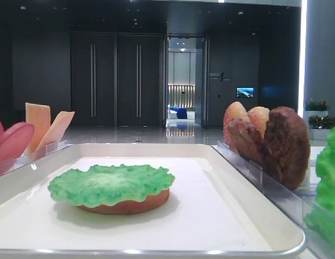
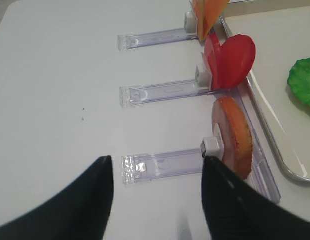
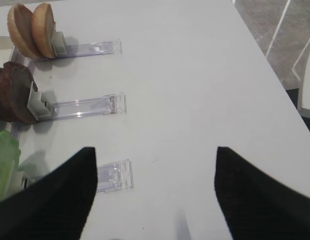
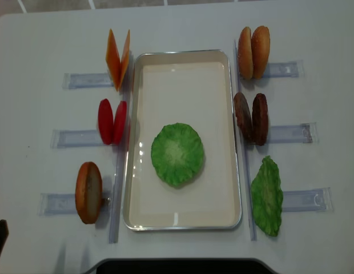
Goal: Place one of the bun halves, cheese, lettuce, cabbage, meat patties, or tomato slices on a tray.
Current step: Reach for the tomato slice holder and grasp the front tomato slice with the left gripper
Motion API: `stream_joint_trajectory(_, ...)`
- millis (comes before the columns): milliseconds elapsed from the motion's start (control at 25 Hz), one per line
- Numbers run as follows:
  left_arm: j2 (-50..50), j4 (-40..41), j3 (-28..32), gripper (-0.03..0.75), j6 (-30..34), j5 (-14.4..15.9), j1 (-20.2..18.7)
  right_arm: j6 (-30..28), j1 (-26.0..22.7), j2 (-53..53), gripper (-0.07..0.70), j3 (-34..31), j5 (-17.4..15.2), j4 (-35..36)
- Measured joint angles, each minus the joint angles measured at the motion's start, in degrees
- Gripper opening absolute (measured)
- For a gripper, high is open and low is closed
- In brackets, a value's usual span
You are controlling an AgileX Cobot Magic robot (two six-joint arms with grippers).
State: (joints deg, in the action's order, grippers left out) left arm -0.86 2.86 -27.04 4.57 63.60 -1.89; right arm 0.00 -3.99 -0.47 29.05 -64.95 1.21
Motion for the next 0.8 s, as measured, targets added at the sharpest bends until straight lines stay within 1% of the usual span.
stream_joint_trajectory(480, 0.0, 0.0, 0.0, 0.252, -0.05, 0.0, 0.0, 0.0, 0.0, 0.0, 0.475, 0.0, 0.0, 0.0)
stream_joint_trajectory(800, 0.0, 0.0, 0.0, 0.19, -0.05, 0.0, 0.0, 0.0, 0.0, 0.0, 0.475, 0.0, 0.0, 0.0)
